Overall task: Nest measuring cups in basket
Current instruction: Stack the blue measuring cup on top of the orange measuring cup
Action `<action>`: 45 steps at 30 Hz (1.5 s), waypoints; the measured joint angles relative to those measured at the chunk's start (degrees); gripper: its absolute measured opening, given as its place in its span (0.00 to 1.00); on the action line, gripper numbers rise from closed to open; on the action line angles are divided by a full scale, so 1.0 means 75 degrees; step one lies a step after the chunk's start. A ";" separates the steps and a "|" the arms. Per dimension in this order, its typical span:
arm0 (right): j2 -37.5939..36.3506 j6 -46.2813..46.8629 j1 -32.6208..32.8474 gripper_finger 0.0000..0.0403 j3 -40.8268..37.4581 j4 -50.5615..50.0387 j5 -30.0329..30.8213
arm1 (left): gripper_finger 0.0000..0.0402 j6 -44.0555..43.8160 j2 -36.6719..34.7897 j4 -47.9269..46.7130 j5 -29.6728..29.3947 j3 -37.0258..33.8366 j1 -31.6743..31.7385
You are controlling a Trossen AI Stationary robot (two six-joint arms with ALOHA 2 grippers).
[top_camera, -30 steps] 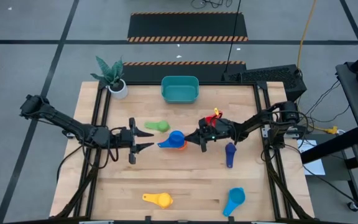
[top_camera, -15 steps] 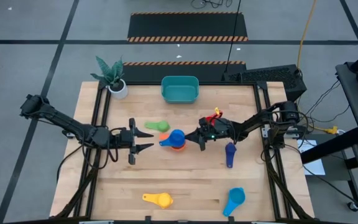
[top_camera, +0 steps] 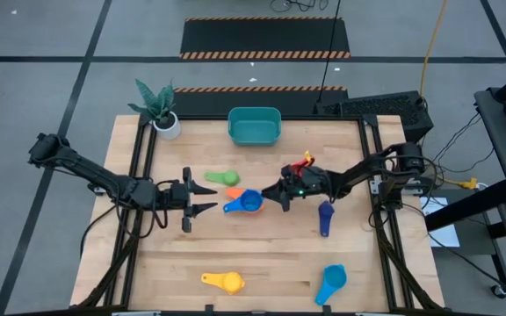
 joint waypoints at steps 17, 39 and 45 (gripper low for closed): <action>-0.2680 -0.3009 0.0878 0.36 -0.0006 -0.3930 0.1287 | 0.60 -0.0155 0.3551 -0.0809 -0.0069 0.1790 0.0270; -0.3752 -0.3486 0.1644 0.36 -0.0009 -0.5753 0.1854 | 0.98 -0.0812 0.5375 -0.5322 -0.0482 0.3375 0.0918; -0.3752 -0.3400 0.1670 0.36 -0.0009 -0.5901 0.1878 | 0.98 -0.0727 0.5778 -0.5140 -0.0643 0.3380 0.0961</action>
